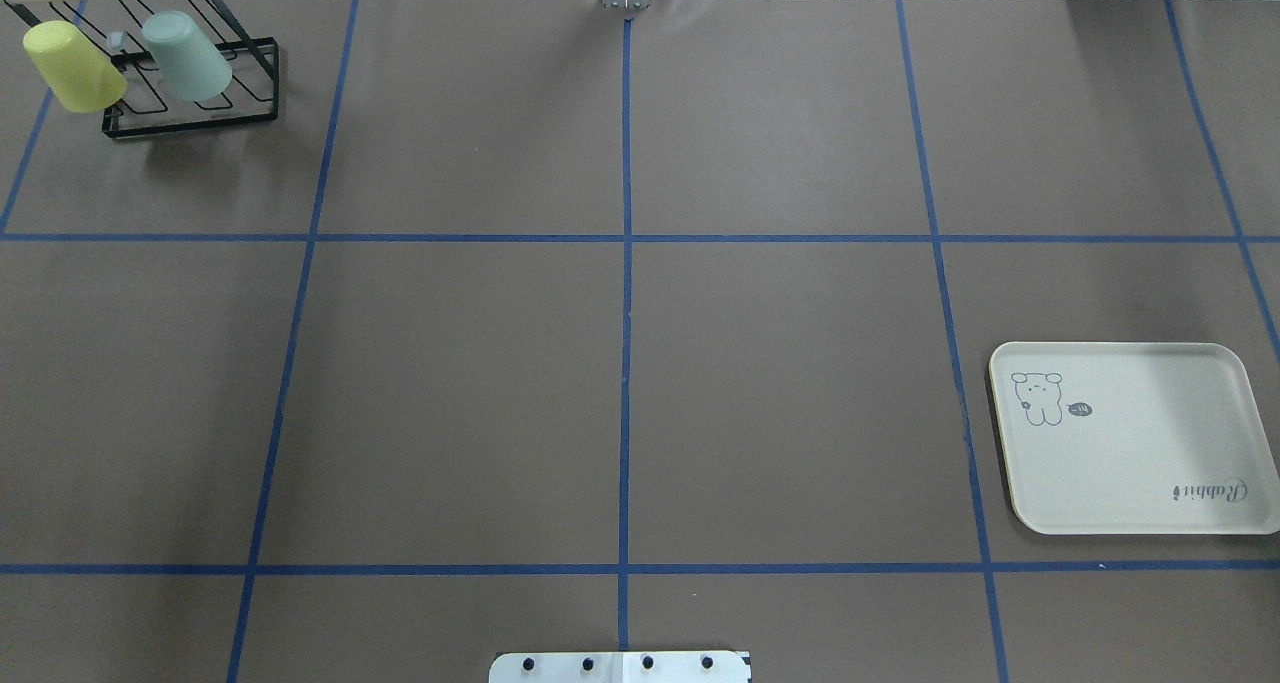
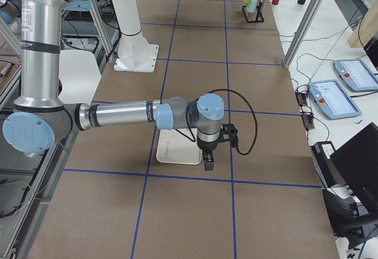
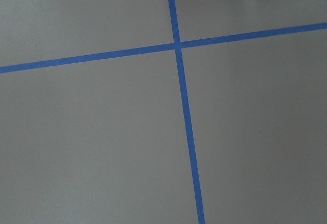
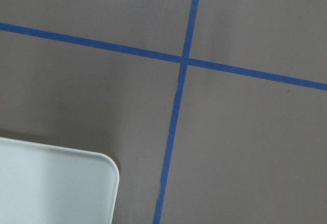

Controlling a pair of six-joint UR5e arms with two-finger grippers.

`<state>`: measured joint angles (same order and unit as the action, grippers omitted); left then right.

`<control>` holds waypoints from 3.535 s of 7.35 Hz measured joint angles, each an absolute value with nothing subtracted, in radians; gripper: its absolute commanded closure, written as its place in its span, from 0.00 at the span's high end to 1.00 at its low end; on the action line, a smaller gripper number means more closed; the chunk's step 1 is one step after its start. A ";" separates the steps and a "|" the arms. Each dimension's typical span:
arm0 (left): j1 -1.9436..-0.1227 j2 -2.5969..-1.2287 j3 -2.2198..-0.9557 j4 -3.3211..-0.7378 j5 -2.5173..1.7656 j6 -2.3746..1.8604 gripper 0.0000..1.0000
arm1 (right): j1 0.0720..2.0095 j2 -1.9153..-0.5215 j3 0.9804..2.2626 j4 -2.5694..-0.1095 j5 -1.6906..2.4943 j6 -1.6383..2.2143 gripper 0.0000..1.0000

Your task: Left arm grabs green cup and hands to right arm on tray

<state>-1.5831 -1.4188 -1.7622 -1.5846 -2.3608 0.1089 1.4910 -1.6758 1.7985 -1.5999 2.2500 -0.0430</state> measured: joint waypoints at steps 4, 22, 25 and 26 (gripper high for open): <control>-1.583 -1.423 -1.765 -1.618 -2.361 0.119 1.00 | 1.490 -1.652 1.803 -1.601 2.255 -0.043 1.00; -1.245 -2.232 -1.061 -1.889 -2.236 -0.477 1.00 | 1.345 -1.263 1.660 -1.602 2.292 0.204 1.00; -1.226 -2.278 -1.029 -1.894 -2.193 -0.532 1.00 | 1.341 -1.262 1.660 -1.603 2.292 0.204 1.00; -1.221 -2.279 -1.021 -1.895 -2.190 -0.533 1.00 | 1.341 -1.262 1.660 -1.603 2.292 0.205 1.00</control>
